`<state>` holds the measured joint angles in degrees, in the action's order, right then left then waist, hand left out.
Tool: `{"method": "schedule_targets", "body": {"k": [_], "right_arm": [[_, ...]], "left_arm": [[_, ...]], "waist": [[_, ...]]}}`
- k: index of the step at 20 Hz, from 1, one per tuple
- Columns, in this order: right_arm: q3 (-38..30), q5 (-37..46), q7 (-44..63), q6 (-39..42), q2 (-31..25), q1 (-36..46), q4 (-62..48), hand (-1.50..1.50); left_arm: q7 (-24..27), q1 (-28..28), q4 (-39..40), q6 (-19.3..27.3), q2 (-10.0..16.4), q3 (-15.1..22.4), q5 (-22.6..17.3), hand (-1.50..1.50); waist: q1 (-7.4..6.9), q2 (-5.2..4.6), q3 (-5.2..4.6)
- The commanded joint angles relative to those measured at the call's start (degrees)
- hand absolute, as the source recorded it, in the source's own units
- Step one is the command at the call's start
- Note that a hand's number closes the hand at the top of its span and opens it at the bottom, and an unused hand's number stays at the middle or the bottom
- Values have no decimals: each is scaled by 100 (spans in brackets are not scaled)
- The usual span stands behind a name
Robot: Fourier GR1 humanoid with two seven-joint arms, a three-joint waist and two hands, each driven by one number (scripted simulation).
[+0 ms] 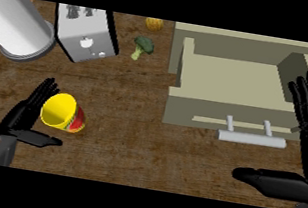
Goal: Pick up the cup, place it into the drawer and close the drawer
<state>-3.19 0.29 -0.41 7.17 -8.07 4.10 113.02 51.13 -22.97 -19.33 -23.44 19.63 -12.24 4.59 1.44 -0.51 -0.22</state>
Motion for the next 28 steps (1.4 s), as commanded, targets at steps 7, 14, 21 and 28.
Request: {"method": "schedule_targets", "body": {"k": [7,14,21,28], "right_arm": [[-121,-173,1,208,-131,-250,286,-150],[-123,-195,-68,178,-42,-135,36,-150],[-31,24,-239,157,-16,16,-335,-150],[-69,-71,-161,115,39,0,-167,-150]], "left_arm": [[1000,-249,559,-471,-69,133,199,-150],[923,-501,612,-851,9,29,32,-150],[973,-482,548,-1153,-363,153,7,-150],[761,-555,457,-1925,-397,91,-278,150]], "waist": [[69,-7,-6],[82,-23,-10],[6,-34,-8],[16,-17,-10]]}}
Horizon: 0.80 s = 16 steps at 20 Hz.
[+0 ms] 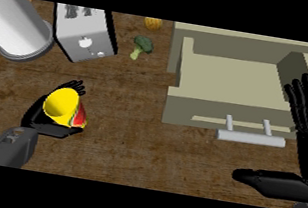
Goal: Pick up the cup, place it into the drawer and close the drawer
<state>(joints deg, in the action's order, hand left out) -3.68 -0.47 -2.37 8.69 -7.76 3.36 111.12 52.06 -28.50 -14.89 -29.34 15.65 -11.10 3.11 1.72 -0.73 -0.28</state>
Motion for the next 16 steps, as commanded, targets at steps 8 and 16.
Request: {"method": "schedule_targets", "body": {"k": [8,16], "right_arm": [[-248,-154,-62,140,-178,167,-311,-150],[-252,-47,-105,43,-109,77,-306,-150]], "left_arm": [[565,-18,-164,-1761,-337,87,-300,150],[994,303,-505,83,-319,-782,-1074,150]], "waist": [[-22,-11,-2],[-138,19,11]]}}
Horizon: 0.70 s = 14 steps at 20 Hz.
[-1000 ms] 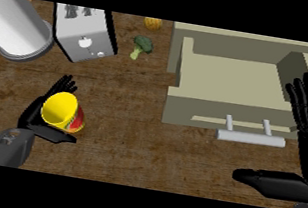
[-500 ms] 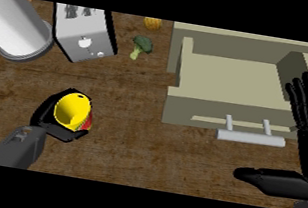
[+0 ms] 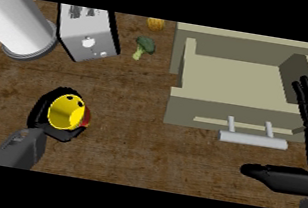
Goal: Pick up the cup, place it into the drawer and close the drawer
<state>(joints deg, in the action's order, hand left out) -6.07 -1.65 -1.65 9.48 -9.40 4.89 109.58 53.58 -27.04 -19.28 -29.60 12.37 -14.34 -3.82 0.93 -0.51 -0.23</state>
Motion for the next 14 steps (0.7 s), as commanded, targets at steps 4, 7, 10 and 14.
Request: {"method": "schedule_targets", "body": {"k": [4,7,10,14], "right_arm": [[75,221,-86,-118,72,41,-87,-150],[-17,10,22,-87,99,77,-94,-150],[69,340,-48,-186,78,16,-63,-150],[-210,-89,376,-57,-84,153,184,-150]], "left_arm": [[1166,179,-93,202,71,-741,-620,150],[1003,1,-307,194,-44,-676,-664,150],[799,-229,-737,392,-197,-580,-689,150],[214,-345,-1346,630,-488,-195,-560,150]], "waist": [[-30,0,3],[-51,28,13],[-68,49,19],[-100,76,25]]}}
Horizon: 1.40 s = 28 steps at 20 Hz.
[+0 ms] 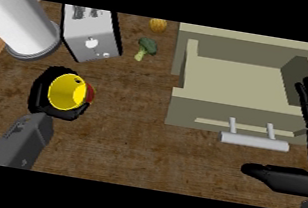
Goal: Pick up the cup, place it into the drawer and close the drawer
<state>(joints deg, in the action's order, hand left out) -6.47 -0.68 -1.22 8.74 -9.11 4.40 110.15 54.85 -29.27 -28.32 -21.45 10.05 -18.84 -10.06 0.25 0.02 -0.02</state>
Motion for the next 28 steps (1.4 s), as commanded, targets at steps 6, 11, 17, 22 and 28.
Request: {"method": "schedule_targets", "body": {"k": [6,11,17,22,28], "right_arm": [[5,95,39,-100,105,-265,235,-150],[-303,-326,89,260,-141,-686,662,-150],[-655,-561,-108,435,-368,-227,-29,-150],[-314,-233,-62,251,-114,-175,-73,-150],[-439,-280,-173,358,-224,-39,-251,-150]], "left_arm": [[-968,-261,-2127,690,-644,715,102,150],[-1932,-844,-2732,1262,-804,918,115,150],[-3286,-1395,-3620,1936,-998,1593,67,150],[-3797,-2444,-3020,2404,-1003,1603,291,150],[-3790,-3297,-2045,3125,-1004,2059,-129,150]], "waist": [[-98,54,11],[10,28,6],[-26,29,7],[25,-4,4],[84,-19,4]]}}
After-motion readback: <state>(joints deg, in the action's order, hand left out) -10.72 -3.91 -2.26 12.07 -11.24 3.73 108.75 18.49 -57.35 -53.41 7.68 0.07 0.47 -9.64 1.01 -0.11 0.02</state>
